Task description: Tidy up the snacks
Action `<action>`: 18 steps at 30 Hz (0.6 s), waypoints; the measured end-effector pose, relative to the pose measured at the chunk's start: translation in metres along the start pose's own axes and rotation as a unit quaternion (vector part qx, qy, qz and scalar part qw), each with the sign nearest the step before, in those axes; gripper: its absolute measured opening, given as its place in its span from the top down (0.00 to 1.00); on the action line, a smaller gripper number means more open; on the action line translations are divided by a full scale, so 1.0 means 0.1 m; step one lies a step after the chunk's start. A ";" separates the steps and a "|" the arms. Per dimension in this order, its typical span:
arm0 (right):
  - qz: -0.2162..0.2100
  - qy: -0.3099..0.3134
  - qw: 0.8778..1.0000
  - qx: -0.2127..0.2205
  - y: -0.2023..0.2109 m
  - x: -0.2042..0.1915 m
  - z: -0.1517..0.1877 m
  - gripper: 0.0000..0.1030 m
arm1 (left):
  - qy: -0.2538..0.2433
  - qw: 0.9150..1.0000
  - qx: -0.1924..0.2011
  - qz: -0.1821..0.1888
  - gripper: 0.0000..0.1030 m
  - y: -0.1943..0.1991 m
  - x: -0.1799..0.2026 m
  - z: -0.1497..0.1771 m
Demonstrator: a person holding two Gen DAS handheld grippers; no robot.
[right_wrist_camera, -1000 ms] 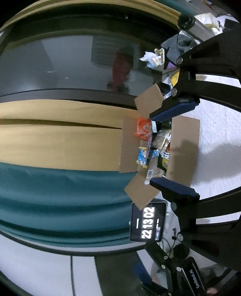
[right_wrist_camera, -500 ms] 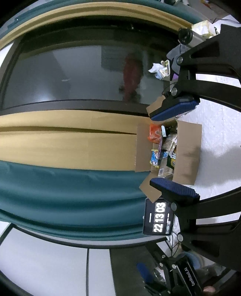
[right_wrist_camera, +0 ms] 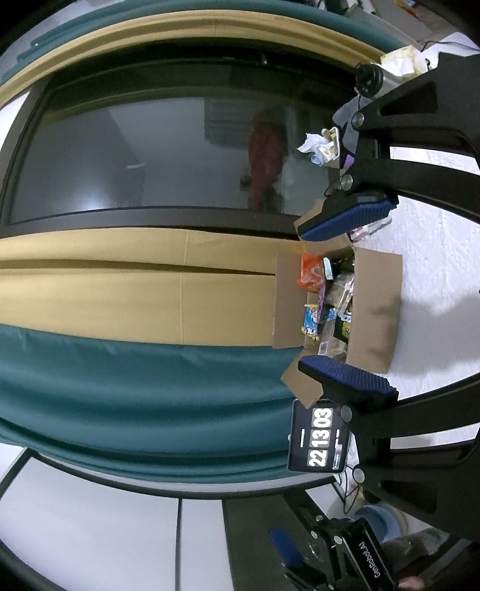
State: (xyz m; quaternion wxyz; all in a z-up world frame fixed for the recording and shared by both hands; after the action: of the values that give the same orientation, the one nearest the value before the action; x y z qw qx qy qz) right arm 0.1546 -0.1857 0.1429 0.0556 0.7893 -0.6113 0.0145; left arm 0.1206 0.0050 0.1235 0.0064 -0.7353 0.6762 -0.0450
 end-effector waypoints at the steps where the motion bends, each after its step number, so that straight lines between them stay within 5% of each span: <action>1: 0.000 0.000 1.000 0.000 0.00 -0.01 0.00 0.34 | 0.000 1.000 0.000 0.000 0.08 0.00 0.00 0.00; 18: -0.001 0.000 1.000 -0.004 0.00 -0.02 0.01 0.34 | -0.002 1.000 -0.002 0.000 0.08 0.02 0.03 0.01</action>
State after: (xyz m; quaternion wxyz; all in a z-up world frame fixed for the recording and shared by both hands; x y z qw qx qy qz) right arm 0.1543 -0.1843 0.1415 0.0592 0.7894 -0.6109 0.0121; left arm 0.1190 0.0022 0.1227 0.0063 -0.7355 0.6762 -0.0428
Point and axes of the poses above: each gripper's, at about its wrist camera, not at the fingertips, and y roughly against the way its jaws point, x to its right, z to its underside, the point moved 1 cm from there along -y, roughly the way its jaws point, and after that the axes turned 7 degrees about x, right-handed, at the moved point
